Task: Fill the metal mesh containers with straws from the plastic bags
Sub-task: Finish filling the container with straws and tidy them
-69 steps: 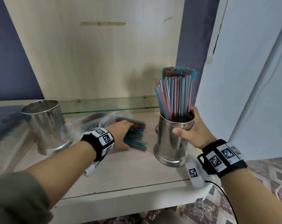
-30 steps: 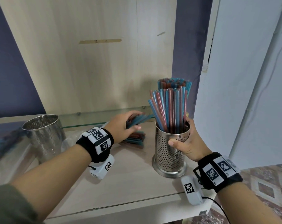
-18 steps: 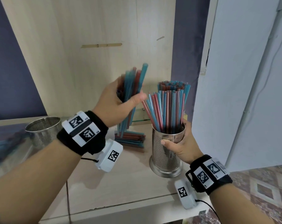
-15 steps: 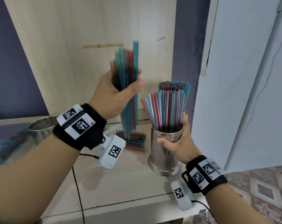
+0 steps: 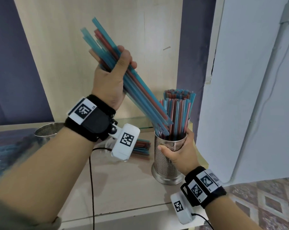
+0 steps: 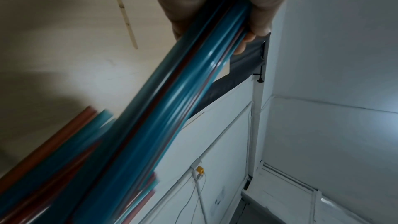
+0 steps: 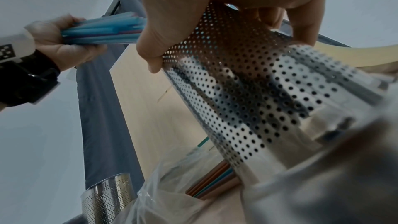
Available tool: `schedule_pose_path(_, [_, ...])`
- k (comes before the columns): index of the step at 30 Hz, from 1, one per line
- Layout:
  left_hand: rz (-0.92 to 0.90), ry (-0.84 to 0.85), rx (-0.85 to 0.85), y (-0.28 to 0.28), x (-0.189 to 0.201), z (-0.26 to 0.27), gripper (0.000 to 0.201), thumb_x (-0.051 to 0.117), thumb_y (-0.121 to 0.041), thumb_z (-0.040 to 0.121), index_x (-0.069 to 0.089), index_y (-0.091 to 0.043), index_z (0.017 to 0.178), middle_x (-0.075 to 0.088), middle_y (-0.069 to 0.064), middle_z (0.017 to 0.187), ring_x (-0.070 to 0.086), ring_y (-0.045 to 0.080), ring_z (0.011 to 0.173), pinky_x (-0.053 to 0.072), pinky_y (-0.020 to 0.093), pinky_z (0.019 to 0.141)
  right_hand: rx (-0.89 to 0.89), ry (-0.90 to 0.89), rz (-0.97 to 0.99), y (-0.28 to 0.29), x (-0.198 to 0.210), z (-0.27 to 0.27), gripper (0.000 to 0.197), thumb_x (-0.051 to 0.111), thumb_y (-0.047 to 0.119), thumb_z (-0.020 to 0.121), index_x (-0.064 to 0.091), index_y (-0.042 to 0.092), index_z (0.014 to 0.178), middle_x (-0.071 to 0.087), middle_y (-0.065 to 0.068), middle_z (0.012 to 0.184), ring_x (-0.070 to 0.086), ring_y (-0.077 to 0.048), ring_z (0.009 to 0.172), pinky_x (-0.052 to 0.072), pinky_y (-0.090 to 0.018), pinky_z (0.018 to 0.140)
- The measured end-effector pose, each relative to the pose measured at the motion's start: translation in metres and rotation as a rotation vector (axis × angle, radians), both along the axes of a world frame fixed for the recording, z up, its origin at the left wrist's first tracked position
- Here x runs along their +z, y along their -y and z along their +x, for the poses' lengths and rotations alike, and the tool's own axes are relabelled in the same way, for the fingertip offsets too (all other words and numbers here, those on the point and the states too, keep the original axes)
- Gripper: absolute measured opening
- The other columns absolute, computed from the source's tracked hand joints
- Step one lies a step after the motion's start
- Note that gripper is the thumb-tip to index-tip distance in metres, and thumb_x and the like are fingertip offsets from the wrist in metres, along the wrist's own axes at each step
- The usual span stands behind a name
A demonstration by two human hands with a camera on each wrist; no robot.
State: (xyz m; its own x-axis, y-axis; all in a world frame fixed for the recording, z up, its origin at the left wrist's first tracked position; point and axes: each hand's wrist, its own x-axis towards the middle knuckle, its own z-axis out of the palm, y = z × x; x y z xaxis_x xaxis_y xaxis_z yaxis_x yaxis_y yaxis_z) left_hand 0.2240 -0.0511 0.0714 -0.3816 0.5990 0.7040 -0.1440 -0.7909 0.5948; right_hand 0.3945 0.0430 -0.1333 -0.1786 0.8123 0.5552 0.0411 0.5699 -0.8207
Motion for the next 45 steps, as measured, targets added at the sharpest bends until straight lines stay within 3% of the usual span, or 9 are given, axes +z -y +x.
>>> schedule_pose_path(9, [-0.182, -0.143, 0.166, -0.041, -0.048, 0.011, 0.013, 0.070, -0.024, 0.085, 0.060, -0.020, 0.093, 0.065, -0.007, 0.078, 0.062, 0.016, 0.082, 0.053, 0.038, 0.085, 0.012, 0.011, 0.008, -0.001, -0.001, 0.001, 0.097, 0.094, 0.024, 0.059, 0.027, 0.034, 0.129, 0.052, 0.025, 0.120, 0.052, 0.016, 0.111, 0.042, -0.005, 0.092])
schedule_pose_path(16, [-0.311, -0.452, 0.263, -0.058, -0.078, 0.019, 0.009, 0.074, -0.017, 0.085, 0.067, -0.017, 0.092, 0.069, -0.007, 0.086, 0.068, 0.005, 0.084, 0.054, 0.021, 0.080, -0.004, 0.003, 0.030, -0.001, -0.003, 0.000, 0.097, 0.095, 0.031, 0.058, 0.027, 0.042, 0.127, 0.050, 0.025, 0.122, 0.051, 0.011, 0.116, 0.042, -0.007, 0.095])
schedule_pose_path(21, [-0.435, -0.518, 0.352, -0.077, -0.107, 0.018, 0.067, 0.077, -0.070, 0.060, 0.065, -0.023, 0.105, 0.068, 0.001, 0.107, 0.064, 0.020, 0.108, 0.052, 0.041, 0.094, 0.001, 0.001, 0.042, 0.000, -0.002, 0.000, 0.095, 0.090, 0.048, 0.053, 0.025, 0.058, 0.122, 0.055, 0.014, 0.127, 0.053, 0.001, 0.121, 0.046, -0.017, 0.099])
schedule_pose_path(28, [-0.334, -0.689, 0.514, -0.071, -0.111, 0.026, 0.060, 0.067, -0.066, 0.060, 0.040, -0.061, 0.113, 0.034, -0.010, 0.133, 0.027, 0.010, 0.131, 0.027, 0.026, 0.107, 0.009, -0.001, 0.057, 0.000, -0.001, 0.000, 0.094, 0.089, 0.047, 0.053, 0.026, 0.058, 0.121, 0.055, 0.015, 0.127, 0.053, 0.002, 0.121, 0.045, -0.018, 0.101])
schedule_pose_path(32, [-0.289, -0.685, 0.405, -0.079, -0.122, 0.024, 0.081, 0.058, -0.061, 0.081, 0.011, -0.044, 0.145, 0.025, 0.002, 0.154, 0.034, 0.019, 0.140, 0.034, 0.042, 0.114, 0.002, 0.005, 0.055, 0.000, -0.002, 0.000, 0.095, 0.090, 0.046, 0.054, 0.024, 0.061, 0.120, 0.054, 0.016, 0.128, 0.052, 0.003, 0.122, 0.042, -0.013, 0.102])
schedule_pose_path(36, [-0.245, -0.463, 0.273, -0.081, -0.125, 0.035, 0.088, 0.020, -0.078, 0.083, -0.011, -0.031, 0.151, 0.022, 0.003, 0.156, 0.038, -0.015, 0.129, 0.031, 0.006, 0.104, 0.003, 0.014, 0.052, 0.000, -0.002, 0.001, 0.099, 0.092, 0.043, 0.055, 0.023, 0.056, 0.124, 0.052, 0.017, 0.130, 0.049, 0.004, 0.124, 0.042, -0.018, 0.105])
schedule_pose_path(38, [-0.201, -0.442, 0.224, -0.077, -0.123, 0.041, 0.097, 0.017, -0.083, 0.077, -0.013, -0.025, 0.150, 0.019, 0.006, 0.156, 0.033, -0.023, 0.126, 0.028, 0.001, 0.101, 0.004, 0.010, 0.046, 0.000, -0.002, 0.001, 0.099, 0.091, 0.045, 0.054, 0.025, 0.049, 0.128, 0.053, 0.014, 0.131, 0.050, 0.001, 0.125, 0.044, -0.025, 0.107])
schedule_pose_path(41, [-0.180, -0.586, 0.197, -0.072, -0.121, 0.049, 0.103, 0.032, -0.083, 0.074, -0.023, -0.029, 0.143, 0.008, 0.015, 0.159, 0.028, -0.003, 0.140, 0.031, 0.014, 0.109, 0.009, 0.006, 0.043, -0.001, -0.003, 0.001, 0.097, 0.091, 0.046, 0.054, 0.026, 0.052, 0.127, 0.055, 0.013, 0.130, 0.053, -0.002, 0.124, 0.046, -0.031, 0.105])
schedule_pose_path(45, [-0.373, -0.832, 0.314, -0.072, -0.114, 0.052, 0.144, 0.086, -0.053, 0.056, -0.034, -0.046, 0.136, 0.000, -0.021, 0.151, 0.018, -0.009, 0.133, 0.025, 0.014, 0.108, -0.002, 0.014, 0.059, -0.003, -0.006, 0.002, 0.095, 0.091, 0.043, 0.056, 0.033, 0.037, 0.130, 0.055, 0.011, 0.128, 0.054, -0.007, 0.122, 0.049, -0.038, 0.103])
